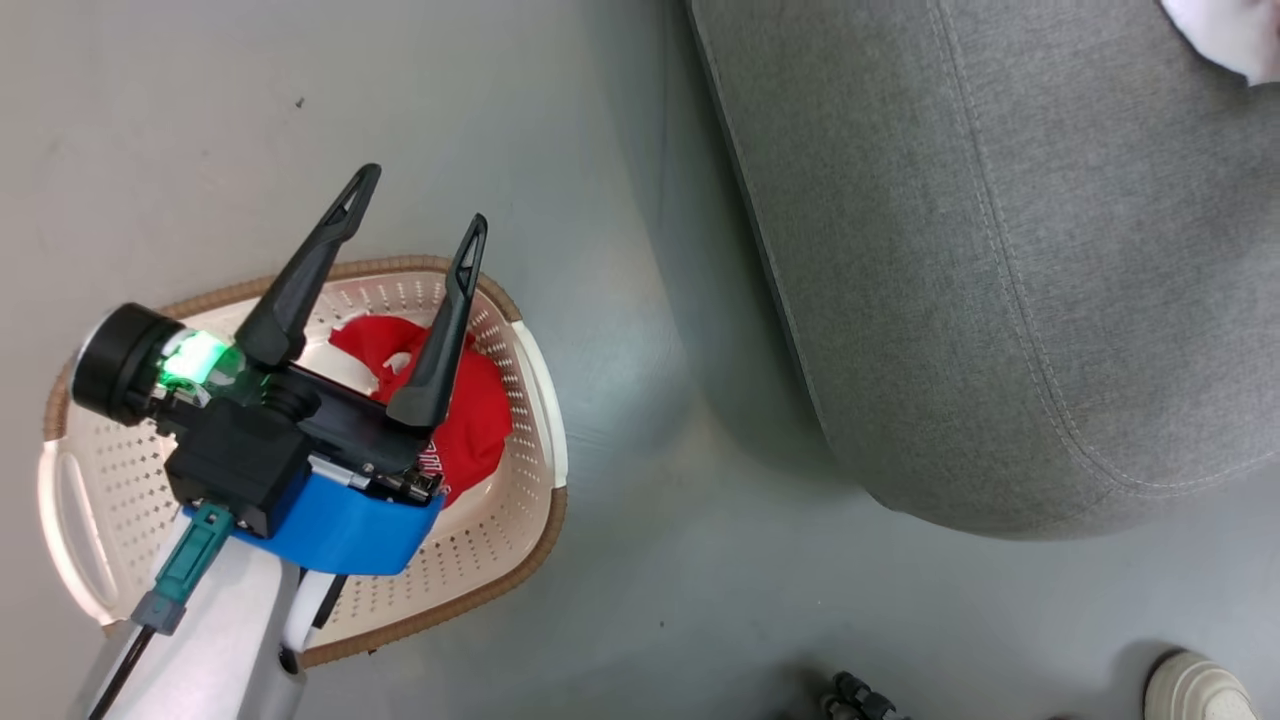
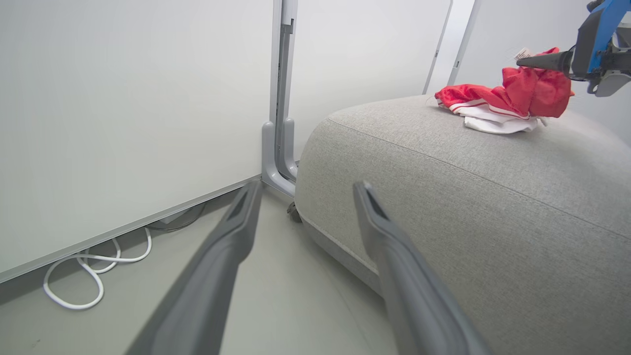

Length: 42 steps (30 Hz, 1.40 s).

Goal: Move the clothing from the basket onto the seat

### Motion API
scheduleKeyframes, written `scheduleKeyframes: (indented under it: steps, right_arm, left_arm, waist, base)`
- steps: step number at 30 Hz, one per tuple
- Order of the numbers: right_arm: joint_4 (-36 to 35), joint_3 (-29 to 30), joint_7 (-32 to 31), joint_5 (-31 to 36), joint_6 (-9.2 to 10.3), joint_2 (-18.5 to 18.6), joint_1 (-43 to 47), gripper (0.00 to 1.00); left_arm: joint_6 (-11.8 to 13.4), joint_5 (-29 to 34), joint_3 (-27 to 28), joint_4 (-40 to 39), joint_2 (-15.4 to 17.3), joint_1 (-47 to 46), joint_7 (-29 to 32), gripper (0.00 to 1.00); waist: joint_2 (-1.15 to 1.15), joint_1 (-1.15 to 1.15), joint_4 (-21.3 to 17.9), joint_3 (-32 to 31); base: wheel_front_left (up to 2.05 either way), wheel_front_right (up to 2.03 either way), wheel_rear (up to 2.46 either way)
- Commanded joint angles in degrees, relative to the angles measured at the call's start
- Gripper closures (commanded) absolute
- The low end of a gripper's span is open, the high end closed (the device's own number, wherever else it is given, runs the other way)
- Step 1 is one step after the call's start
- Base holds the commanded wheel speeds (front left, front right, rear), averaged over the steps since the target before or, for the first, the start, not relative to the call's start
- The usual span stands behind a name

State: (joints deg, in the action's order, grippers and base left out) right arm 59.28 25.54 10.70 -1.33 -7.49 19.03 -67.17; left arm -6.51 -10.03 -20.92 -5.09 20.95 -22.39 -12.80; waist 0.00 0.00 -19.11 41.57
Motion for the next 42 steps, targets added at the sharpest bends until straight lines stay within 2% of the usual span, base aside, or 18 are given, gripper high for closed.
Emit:
scheduleKeyframes:
  steps: [1,12,19,22,27,35,42]
  right_arm:
    - [0.21,0.14,0.62,0.08,-0.01,0.13,0.98,0.00]
    - [0.32,-1.11,2.85,1.36,-0.01,-2.69,9.33,0.00]
    - [-3.55,-4.36,3.82,3.51,-0.01,-4.36,16.24,0.00]
    - [-5.58,-4.59,4.09,2.66,-0.01,-6.17,20.01,0.00]
    - [-11.97,-5.19,4.33,3.97,-0.01,-9.13,27.40,0.00]
    - [-24.26,-8.24,4.27,5.34,-0.01,-14.45,39.15,0.00]
    - [-32.19,-12.40,3.10,4.81,-0.01,-15.82,46.43,0.00]
  left_arm:
    - [0.41,-0.35,-0.11,0.73,-0.56,-0.75,-0.69,0.00]
    - [1.17,-2.62,0.70,8.34,-5.36,3.40,-2.40,0.00]
    - [1.17,-3.04,3.84,9.65,-9.10,8.38,-2.45,0.00]
    - [0.95,-3.17,5.64,10.42,-10.73,10.74,-2.46,0.00]
    - [0.49,-2.96,8.49,11.92,-13.21,14.52,-2.45,0.00]
    - [-0.19,-2.38,12.31,13.95,-15.33,18.51,-2.46,0.00]
    - [-0.54,-2.08,14.66,15.36,-16.27,20.17,-2.46,0.00]
  waist:
    - [0.00,0.00,0.52,-1.71]
    - [0.00,0.00,2.15,-13.16]
    - [0.00,0.00,3.81,-20.48]
    - [0.00,0.00,4.79,-23.82]
    - [0.00,0.00,6.22,-28.79]
    - [0.00,0.00,8.42,-33.65]
    - [0.00,0.00,10.89,-35.91]
  base:
    - [0.00,0.00,0.00]
    - [0.00,0.00,0.00]
    - [0.00,0.00,0.00]
    - [0.00,0.00,0.00]
    - [0.00,0.00,0.00]
    - [0.00,0.00,0.00]
    - [0.00,0.00,0.00]
